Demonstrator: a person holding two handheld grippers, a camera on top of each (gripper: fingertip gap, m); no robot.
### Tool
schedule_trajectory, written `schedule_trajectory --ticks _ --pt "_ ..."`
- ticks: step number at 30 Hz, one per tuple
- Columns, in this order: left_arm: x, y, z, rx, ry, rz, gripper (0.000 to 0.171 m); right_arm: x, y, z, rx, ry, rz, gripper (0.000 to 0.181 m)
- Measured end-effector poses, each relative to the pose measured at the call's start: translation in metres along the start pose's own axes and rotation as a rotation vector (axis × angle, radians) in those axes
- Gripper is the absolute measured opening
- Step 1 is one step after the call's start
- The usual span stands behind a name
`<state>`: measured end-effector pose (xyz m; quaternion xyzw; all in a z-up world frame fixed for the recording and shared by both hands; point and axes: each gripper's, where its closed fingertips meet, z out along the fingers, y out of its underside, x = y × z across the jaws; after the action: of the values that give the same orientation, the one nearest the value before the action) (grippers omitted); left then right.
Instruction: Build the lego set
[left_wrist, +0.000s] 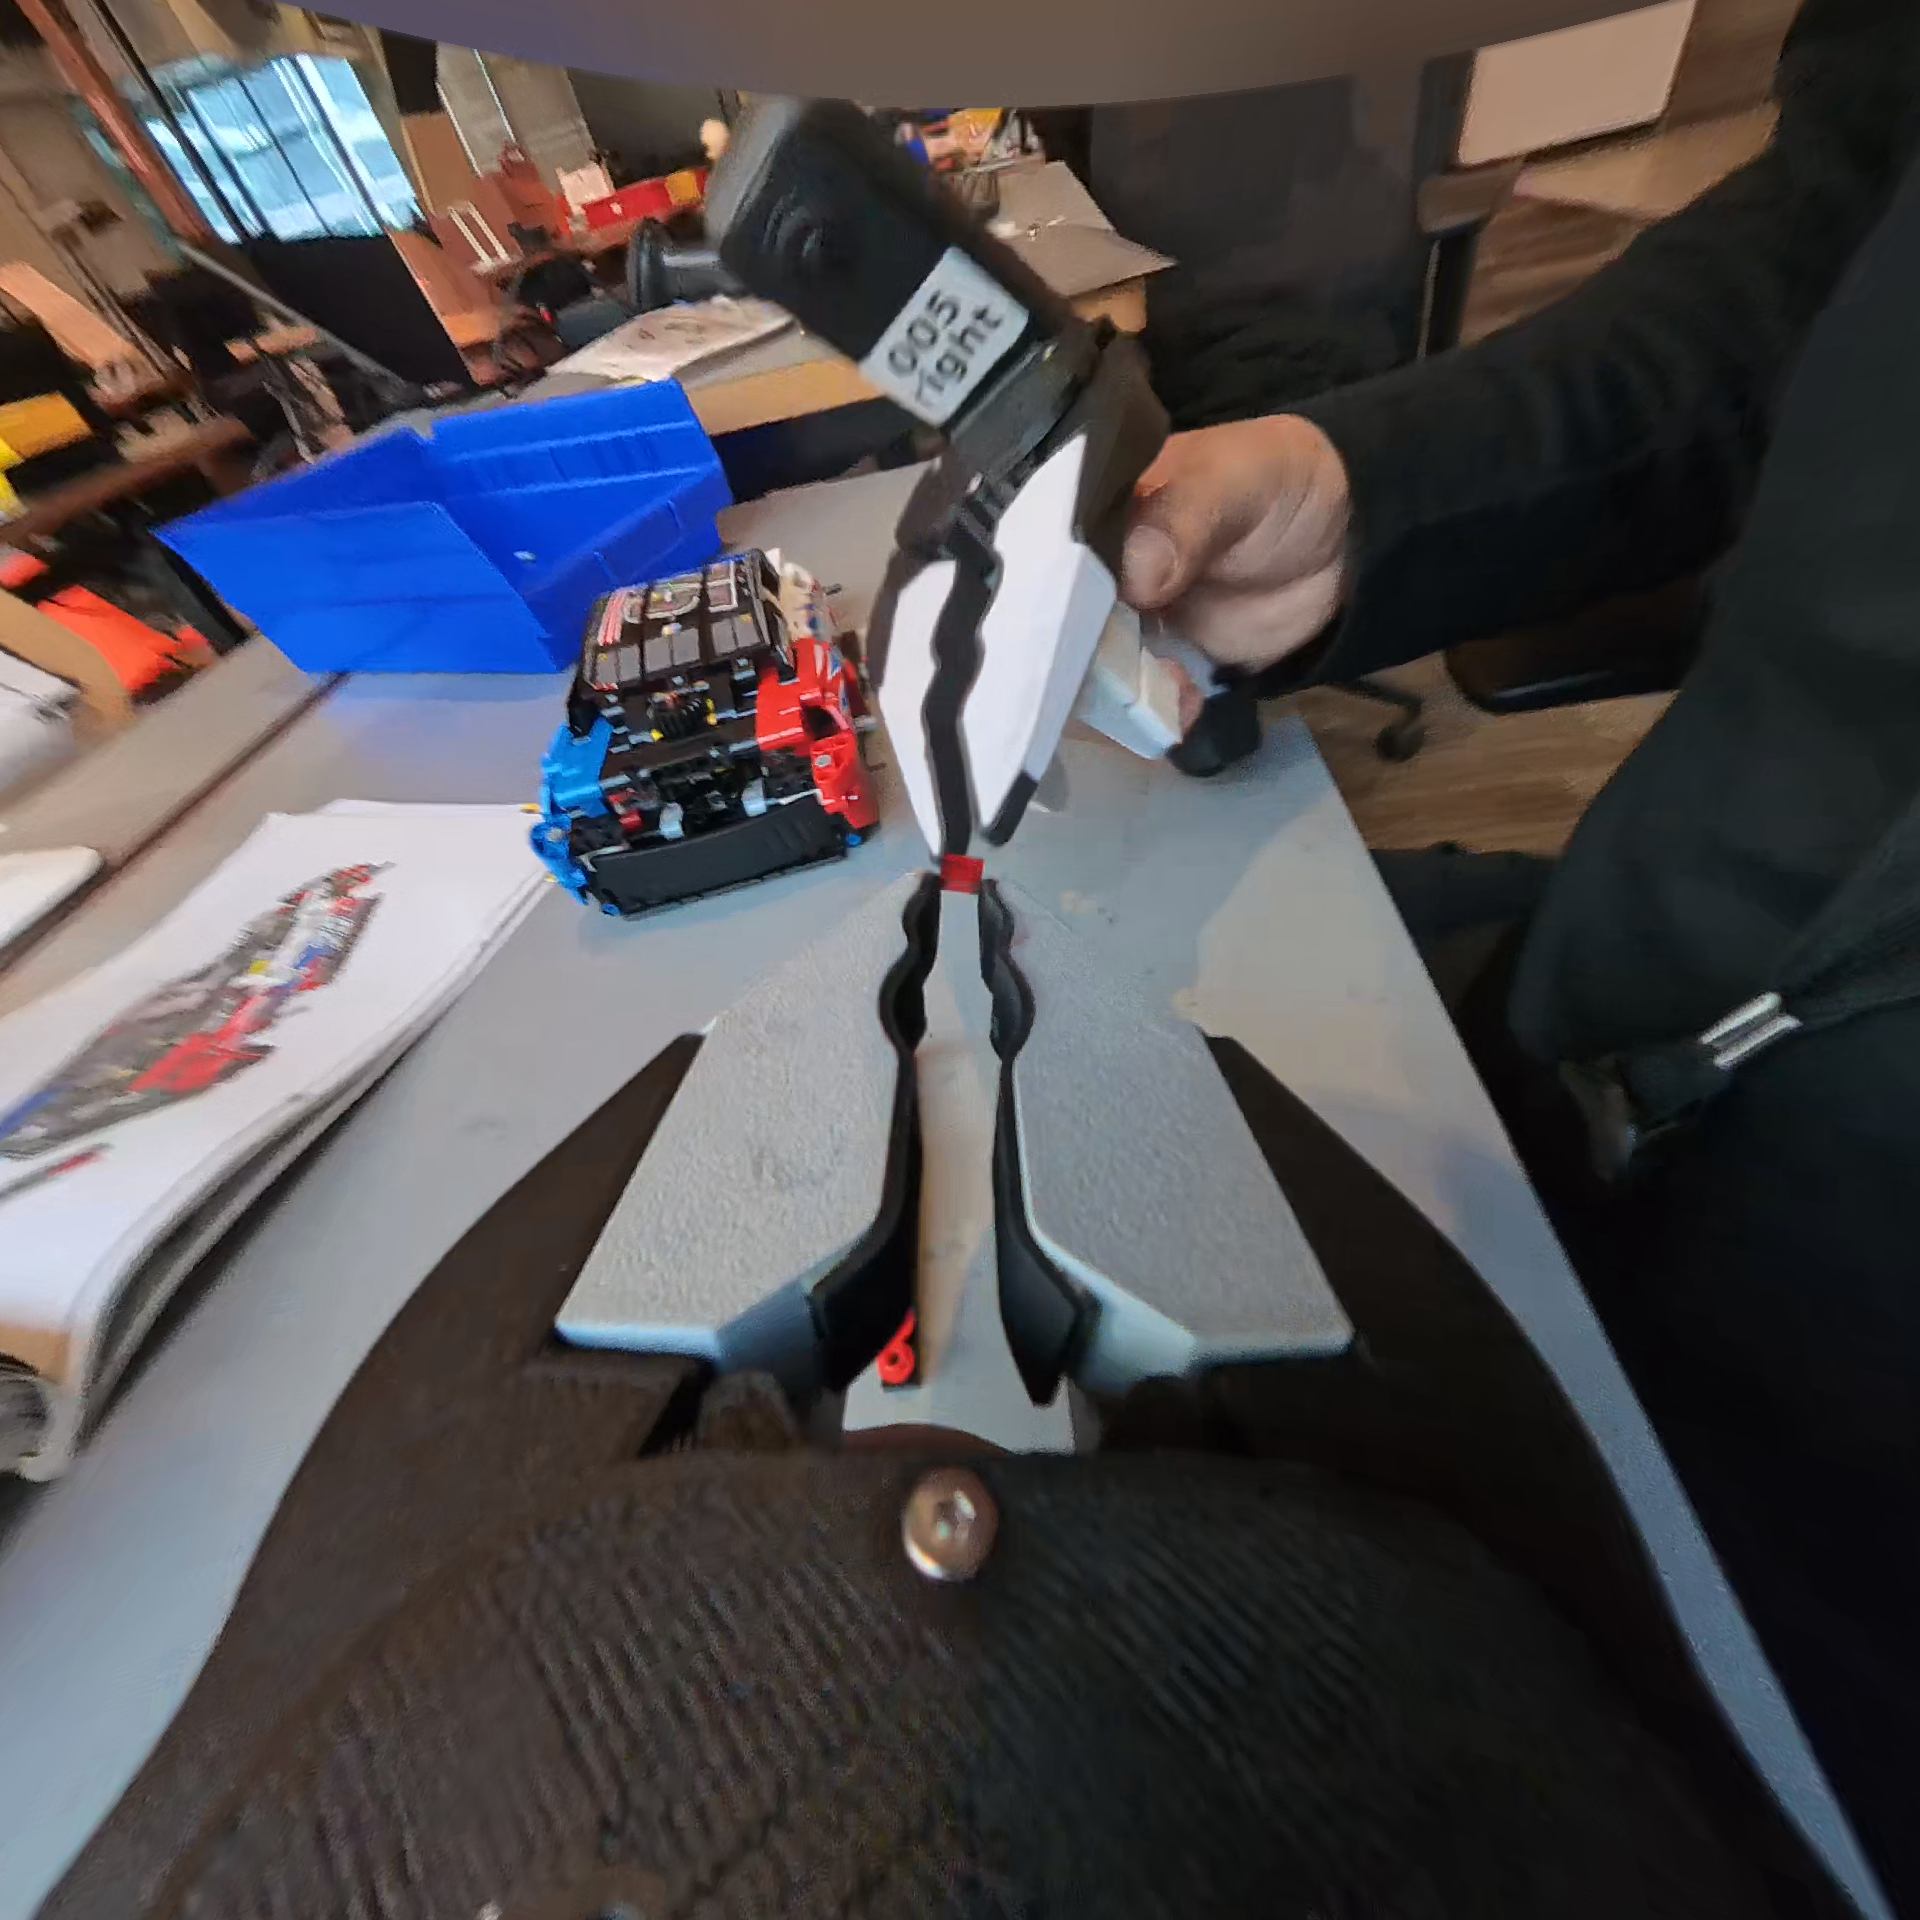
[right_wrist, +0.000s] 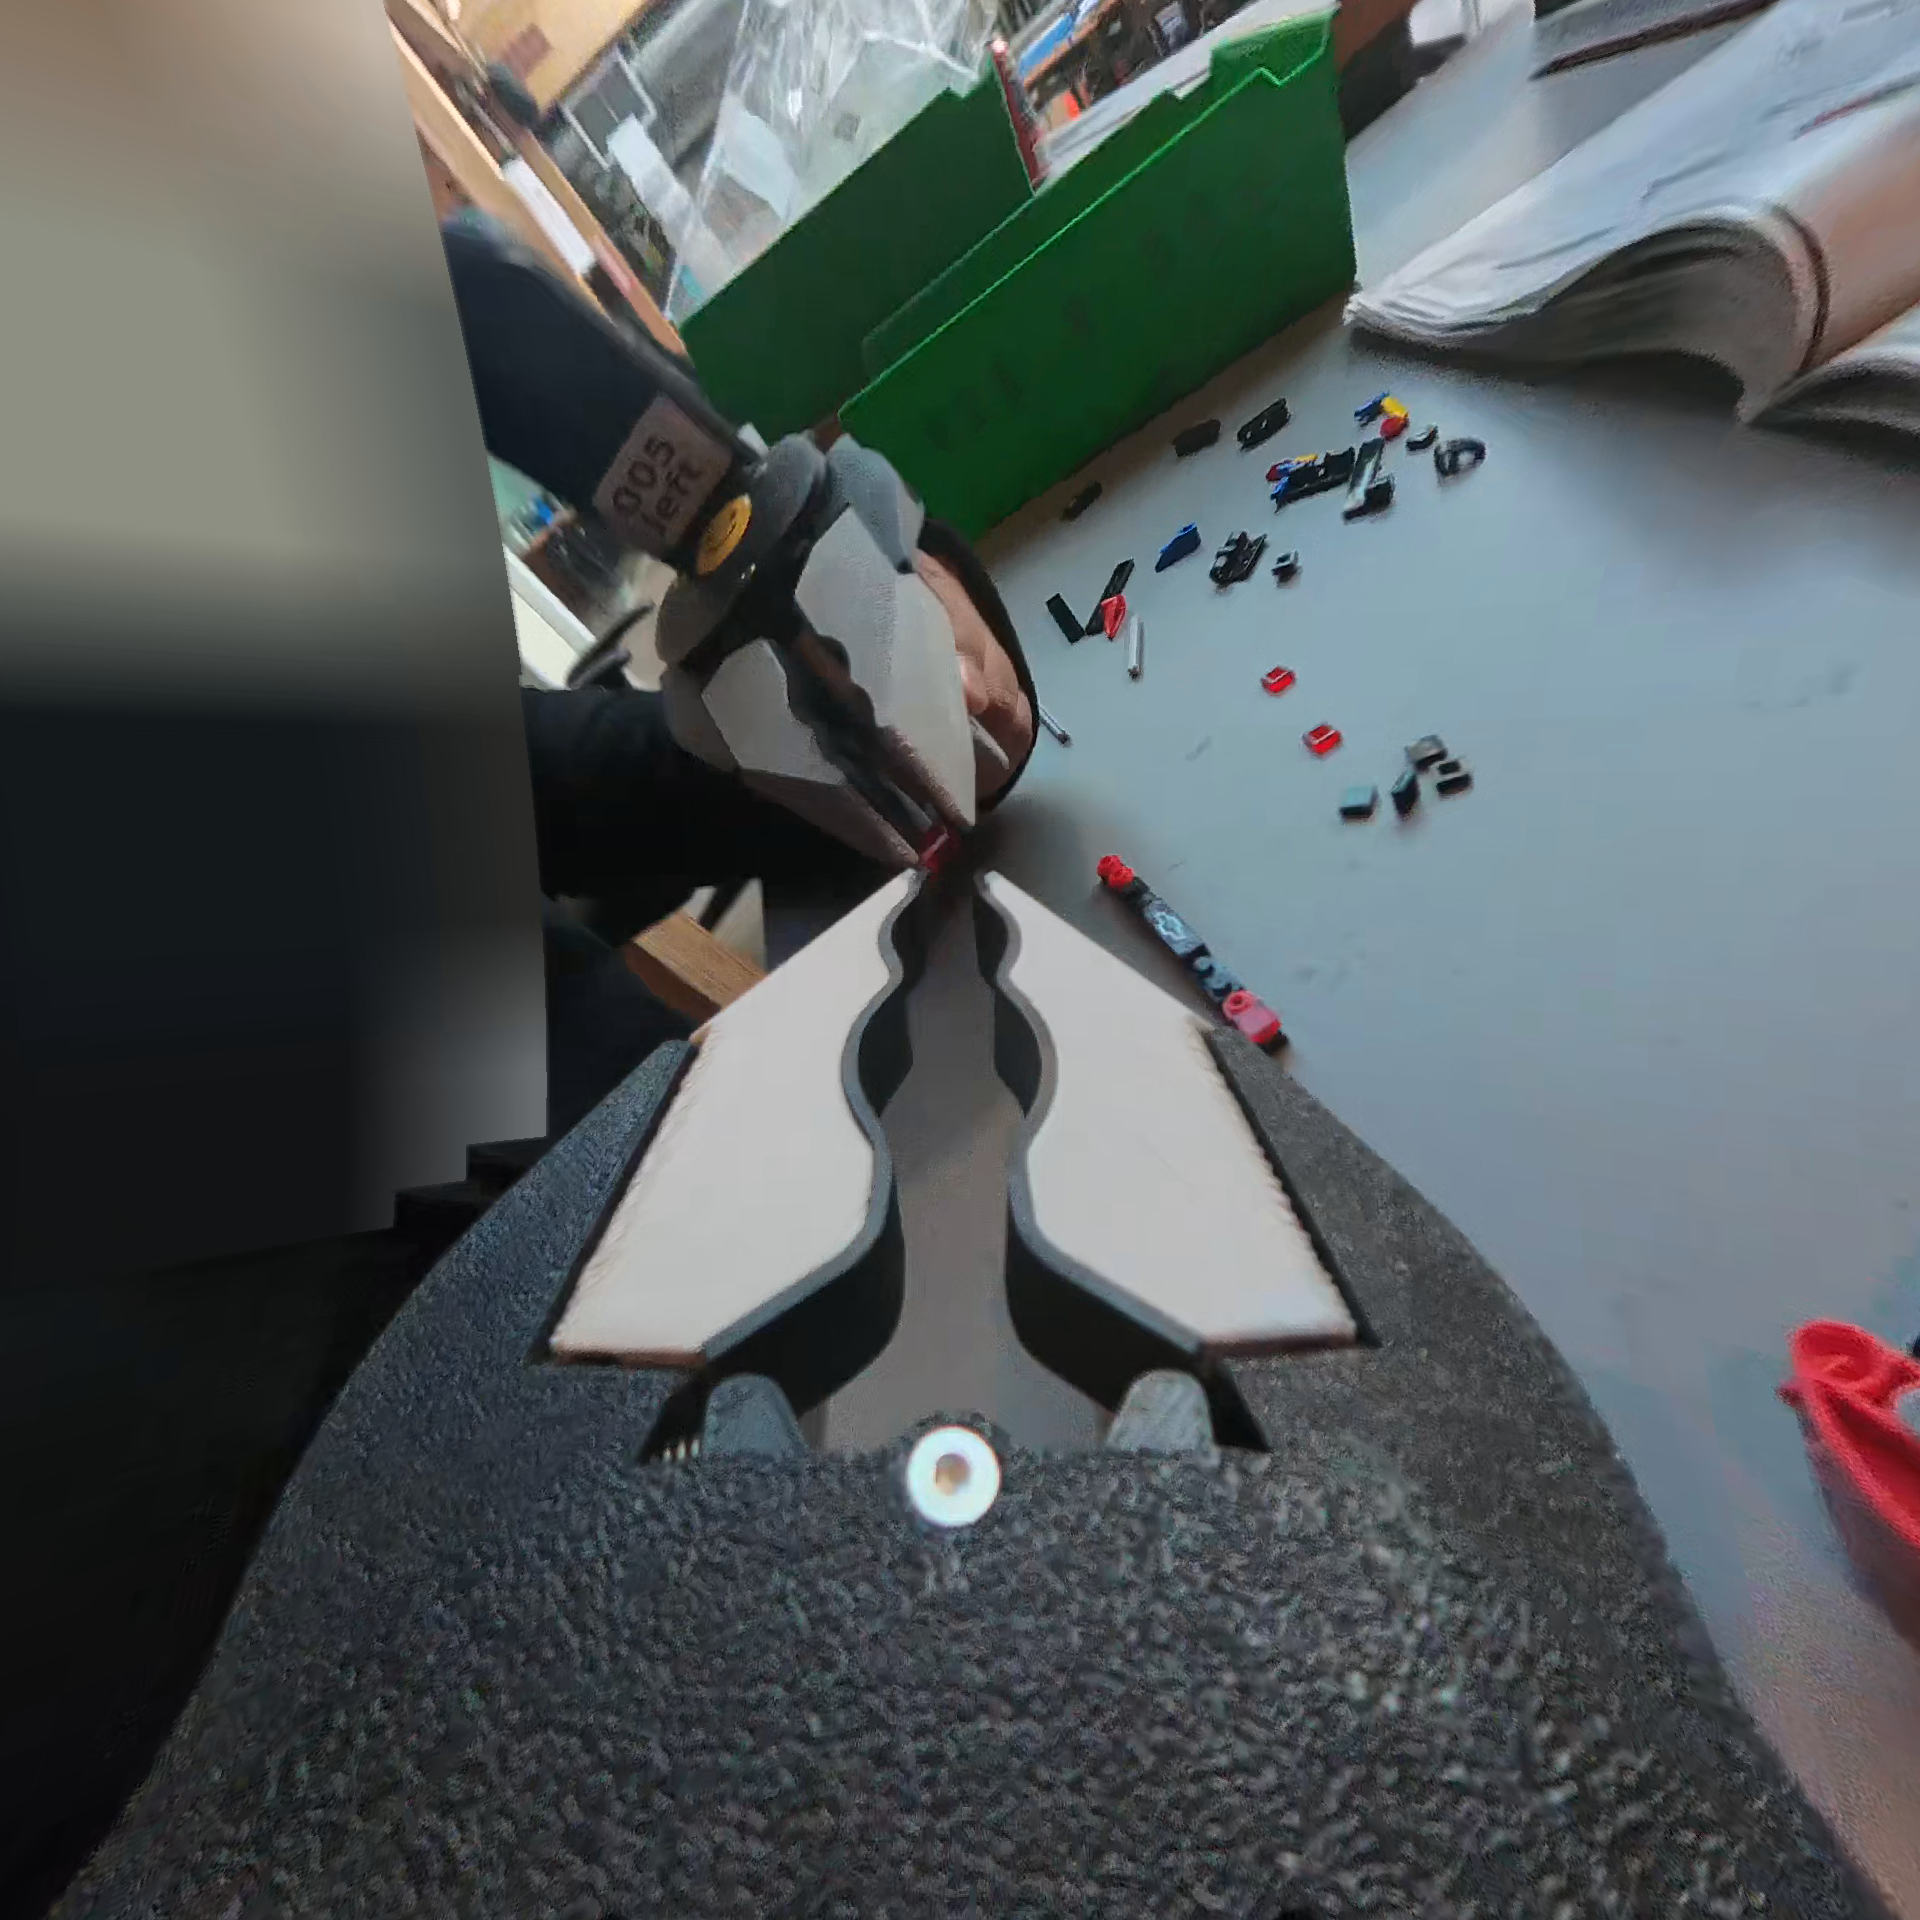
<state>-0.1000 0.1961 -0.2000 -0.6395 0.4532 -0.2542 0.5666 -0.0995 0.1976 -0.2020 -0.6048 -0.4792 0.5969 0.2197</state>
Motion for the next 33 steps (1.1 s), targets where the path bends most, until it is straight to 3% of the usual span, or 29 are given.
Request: schedule_trajectory --ticks 5,8,13,33 --pt "0.0 0.003 0.0 0.002 0.065 -0.131 0.004 0.004 0.005 -0.003 -0.153 0.154 -0.45 0.011" --pt "0.003 0.006 0.002 -0.015 0.082 -0.143 0.004 -0.003 0.006 0.002 -0.2 0.16 -0.583 0.014" --pt "0.006 0.005 0.002 -0.014 0.098 -0.137 0.004 0.001 0.005 0.005 -0.224 0.207 -0.667 0.012" --pt "0.014 -0.003 -0.002 0.043 0.16 -0.133 0.004 -0.014 0.004 0.008 -0.185 0.14 -0.751 0.006"
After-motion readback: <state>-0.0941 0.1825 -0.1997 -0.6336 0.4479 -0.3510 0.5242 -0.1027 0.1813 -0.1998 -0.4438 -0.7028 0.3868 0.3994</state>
